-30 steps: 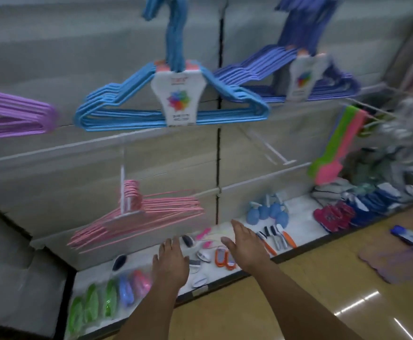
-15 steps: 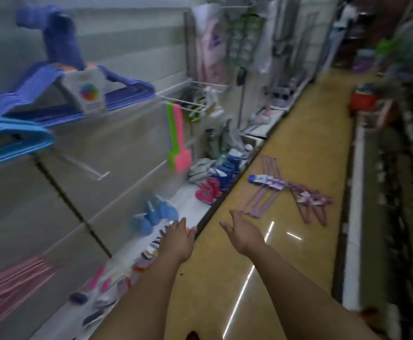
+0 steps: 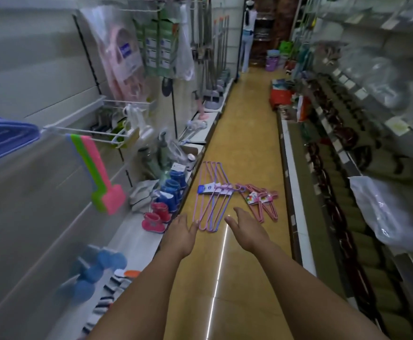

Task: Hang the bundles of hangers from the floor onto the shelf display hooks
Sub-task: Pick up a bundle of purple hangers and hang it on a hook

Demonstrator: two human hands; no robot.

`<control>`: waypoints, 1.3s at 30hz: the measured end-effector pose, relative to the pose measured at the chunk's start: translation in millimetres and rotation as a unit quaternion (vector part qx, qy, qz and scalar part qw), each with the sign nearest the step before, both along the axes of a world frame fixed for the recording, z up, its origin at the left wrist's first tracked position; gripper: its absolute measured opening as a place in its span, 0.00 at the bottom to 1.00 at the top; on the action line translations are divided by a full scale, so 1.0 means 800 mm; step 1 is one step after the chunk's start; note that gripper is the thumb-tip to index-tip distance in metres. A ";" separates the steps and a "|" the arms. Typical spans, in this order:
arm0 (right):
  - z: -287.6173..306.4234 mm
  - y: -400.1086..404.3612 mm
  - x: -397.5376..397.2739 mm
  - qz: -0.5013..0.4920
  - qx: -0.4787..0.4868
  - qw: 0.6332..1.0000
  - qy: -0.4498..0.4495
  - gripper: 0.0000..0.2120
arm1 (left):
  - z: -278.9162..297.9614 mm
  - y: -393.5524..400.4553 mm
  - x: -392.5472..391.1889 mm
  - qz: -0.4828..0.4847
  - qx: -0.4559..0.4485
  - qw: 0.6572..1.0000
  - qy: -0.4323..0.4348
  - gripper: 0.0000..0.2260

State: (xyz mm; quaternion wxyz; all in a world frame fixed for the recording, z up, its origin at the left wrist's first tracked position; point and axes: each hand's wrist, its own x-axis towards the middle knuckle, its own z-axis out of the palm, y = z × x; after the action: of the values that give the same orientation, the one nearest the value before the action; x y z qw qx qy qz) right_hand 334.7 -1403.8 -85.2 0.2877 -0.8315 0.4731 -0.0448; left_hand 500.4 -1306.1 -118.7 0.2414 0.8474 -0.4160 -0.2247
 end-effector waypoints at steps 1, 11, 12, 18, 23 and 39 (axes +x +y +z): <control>0.000 -0.014 0.007 -0.011 0.004 1.000 0.003 0.29 | -0.003 -0.017 0.012 -0.007 0.007 1.000 0.000 0.27; -0.034 -0.126 0.035 -0.066 0.021 0.997 0.027 0.28 | -0.041 -0.143 0.071 -0.058 0.044 0.997 0.001 0.29; -0.039 -0.136 0.040 -0.068 0.025 0.997 0.027 0.28 | -0.044 -0.156 0.075 -0.062 0.047 0.997 -0.002 0.29; -0.066 -0.228 0.065 -0.064 0.030 0.997 0.043 0.28 | -0.054 -0.245 0.091 -0.057 0.058 0.997 -0.002 0.28; -0.072 -0.334 0.078 -0.044 0.016 0.998 0.052 0.29 | -0.052 -0.339 0.103 -0.051 0.053 0.997 -0.009 0.26; -0.116 -0.619 0.137 -0.033 0.058 0.997 0.027 0.25 | -0.102 -0.585 0.171 -0.003 0.053 0.999 0.006 0.27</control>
State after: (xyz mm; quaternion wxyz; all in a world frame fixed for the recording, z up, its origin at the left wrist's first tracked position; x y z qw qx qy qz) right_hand 443.9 -1898.9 -178.2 0.3208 -0.7984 0.5095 -0.0039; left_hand 637.0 -1774.2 -200.6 0.1984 0.8564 -0.4046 -0.2521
